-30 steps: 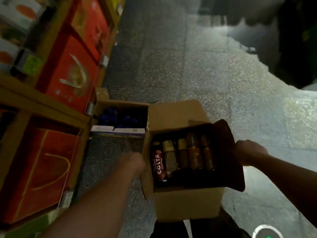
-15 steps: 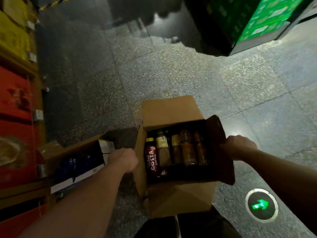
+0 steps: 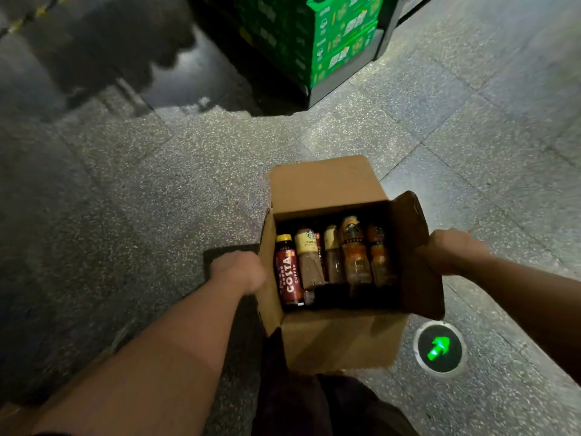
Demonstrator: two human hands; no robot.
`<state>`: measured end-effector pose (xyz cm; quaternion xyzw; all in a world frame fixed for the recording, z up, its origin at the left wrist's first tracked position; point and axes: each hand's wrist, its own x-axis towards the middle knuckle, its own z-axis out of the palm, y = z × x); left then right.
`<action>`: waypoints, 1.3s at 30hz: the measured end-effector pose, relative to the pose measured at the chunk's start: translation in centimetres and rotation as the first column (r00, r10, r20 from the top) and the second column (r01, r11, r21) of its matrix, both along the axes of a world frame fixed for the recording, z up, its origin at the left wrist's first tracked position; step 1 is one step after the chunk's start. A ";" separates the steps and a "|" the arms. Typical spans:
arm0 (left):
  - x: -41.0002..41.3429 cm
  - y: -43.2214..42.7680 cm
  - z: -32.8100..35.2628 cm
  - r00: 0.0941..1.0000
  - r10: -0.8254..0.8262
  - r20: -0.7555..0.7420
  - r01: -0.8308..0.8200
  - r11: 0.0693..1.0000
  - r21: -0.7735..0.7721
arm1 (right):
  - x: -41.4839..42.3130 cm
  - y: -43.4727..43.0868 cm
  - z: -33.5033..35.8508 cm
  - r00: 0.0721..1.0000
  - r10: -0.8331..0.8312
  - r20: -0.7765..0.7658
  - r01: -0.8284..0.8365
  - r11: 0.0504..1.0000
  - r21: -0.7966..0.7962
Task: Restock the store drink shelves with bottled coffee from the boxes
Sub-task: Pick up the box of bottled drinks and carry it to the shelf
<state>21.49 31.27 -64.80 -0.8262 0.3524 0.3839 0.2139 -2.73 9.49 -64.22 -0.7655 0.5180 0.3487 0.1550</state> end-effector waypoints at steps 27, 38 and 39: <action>-1.2 -40.1 0.1 0.771 -0.637 -0.001 0.629 0.761 0.159 | -9.8 -20.9 -3.5 0.907 -0.417 0.051 0.406 0.902 0.149; -6.4 -52.4 -2.9 0.745 -0.666 -0.037 0.667 0.745 0.029 | -15.3 -32.1 -4.3 0.844 -0.536 -0.032 0.537 0.841 0.063; -6.5 -53.9 -3.0 0.739 -0.672 -0.049 0.673 0.739 0.028 | -15.6 -33.6 -4.0 0.838 -0.545 -0.036 0.546 0.836 0.055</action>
